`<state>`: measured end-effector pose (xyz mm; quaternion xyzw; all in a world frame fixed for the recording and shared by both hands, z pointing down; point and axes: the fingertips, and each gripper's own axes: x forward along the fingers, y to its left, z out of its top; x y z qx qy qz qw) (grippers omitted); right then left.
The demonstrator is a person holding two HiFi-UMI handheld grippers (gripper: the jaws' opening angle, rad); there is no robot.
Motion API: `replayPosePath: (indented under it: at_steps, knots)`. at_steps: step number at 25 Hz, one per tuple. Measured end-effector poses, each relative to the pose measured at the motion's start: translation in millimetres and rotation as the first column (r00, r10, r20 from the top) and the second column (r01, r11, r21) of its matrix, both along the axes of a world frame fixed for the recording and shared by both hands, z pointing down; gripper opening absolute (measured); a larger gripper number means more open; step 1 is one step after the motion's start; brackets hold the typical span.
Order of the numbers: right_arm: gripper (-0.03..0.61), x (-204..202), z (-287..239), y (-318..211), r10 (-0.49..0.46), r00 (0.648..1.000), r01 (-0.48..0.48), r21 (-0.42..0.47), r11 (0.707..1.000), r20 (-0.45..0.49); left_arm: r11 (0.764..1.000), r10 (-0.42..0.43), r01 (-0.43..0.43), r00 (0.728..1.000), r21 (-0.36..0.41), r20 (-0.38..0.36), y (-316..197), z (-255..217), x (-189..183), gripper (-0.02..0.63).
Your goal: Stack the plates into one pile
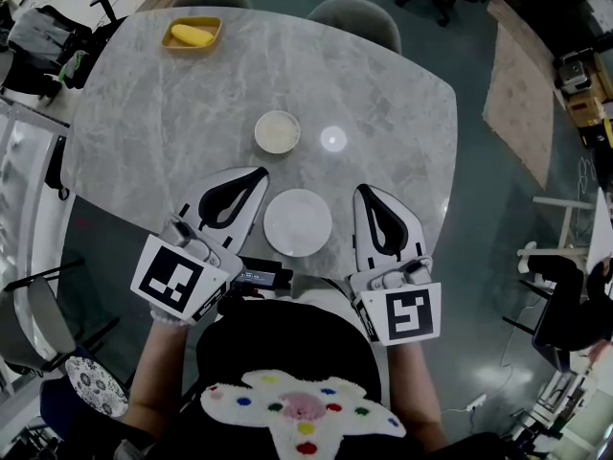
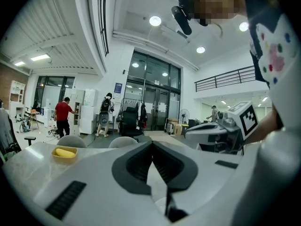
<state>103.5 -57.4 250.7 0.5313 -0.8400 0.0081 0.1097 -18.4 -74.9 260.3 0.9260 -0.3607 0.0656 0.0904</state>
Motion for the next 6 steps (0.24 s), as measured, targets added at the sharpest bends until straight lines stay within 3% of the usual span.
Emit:
replayPosePath:
  at_steps: [6]
  knots:
    - [0.005, -5.3, -1.7, 1.6, 0.000, 1.000, 0.000, -0.011, 1.000, 0.009, 1.000, -0.004, 0.004, 1.000, 0.012, -0.008, -2.0, -5.8, -2.6, 0.011]
